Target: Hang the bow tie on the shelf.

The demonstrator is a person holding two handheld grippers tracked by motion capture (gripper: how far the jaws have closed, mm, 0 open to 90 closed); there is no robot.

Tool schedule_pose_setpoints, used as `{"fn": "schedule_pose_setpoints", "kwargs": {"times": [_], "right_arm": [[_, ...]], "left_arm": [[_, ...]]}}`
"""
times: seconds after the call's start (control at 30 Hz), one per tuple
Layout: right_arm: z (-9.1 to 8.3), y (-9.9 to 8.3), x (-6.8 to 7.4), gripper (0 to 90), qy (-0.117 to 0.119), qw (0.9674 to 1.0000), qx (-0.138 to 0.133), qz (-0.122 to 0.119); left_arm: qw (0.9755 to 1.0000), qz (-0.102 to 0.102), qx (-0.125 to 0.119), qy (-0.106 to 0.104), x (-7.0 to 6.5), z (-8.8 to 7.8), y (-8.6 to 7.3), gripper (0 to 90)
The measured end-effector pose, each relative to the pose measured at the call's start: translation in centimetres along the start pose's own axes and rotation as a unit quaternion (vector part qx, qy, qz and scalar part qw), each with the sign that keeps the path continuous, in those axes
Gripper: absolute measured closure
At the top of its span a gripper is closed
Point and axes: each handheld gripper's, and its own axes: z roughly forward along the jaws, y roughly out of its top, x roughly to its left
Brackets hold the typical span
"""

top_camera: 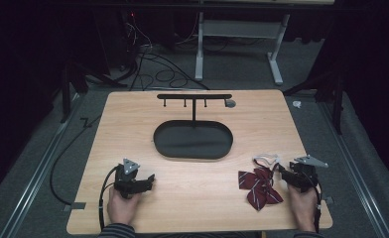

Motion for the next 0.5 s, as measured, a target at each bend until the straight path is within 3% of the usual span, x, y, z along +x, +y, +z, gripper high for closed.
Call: {"fn": "schedule_pose_setpoints", "kwargs": {"times": [0.5], "right_arm": [[0.02,0.00,0.00,53.2,0.001,1.0000,-0.001,0.002]], "left_arm": [[1.0000,0.000,0.001,-0.001,0.02,-0.01,0.00,16.6]]}}
